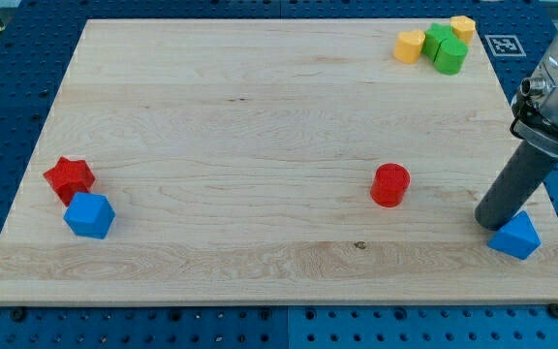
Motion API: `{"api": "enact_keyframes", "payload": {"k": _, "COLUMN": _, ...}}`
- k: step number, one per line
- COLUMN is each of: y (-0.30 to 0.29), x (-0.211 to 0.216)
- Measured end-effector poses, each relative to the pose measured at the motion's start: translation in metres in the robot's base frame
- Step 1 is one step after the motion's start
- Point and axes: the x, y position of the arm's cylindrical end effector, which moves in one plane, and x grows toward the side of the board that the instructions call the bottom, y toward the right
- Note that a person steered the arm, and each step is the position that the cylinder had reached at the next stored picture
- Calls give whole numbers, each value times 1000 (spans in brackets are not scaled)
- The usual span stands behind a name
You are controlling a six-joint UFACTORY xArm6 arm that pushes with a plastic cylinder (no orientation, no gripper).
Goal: Push the red circle to the blue triangle
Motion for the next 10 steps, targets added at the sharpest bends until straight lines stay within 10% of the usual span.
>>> {"api": "enact_keyframes", "payload": {"k": 3, "y": -87, "x": -121}}
{"api": "enact_keyframes", "payload": {"k": 6, "y": -159, "x": -67}}
{"api": "enact_keyframes", "payload": {"k": 10, "y": -82, "x": -25}}
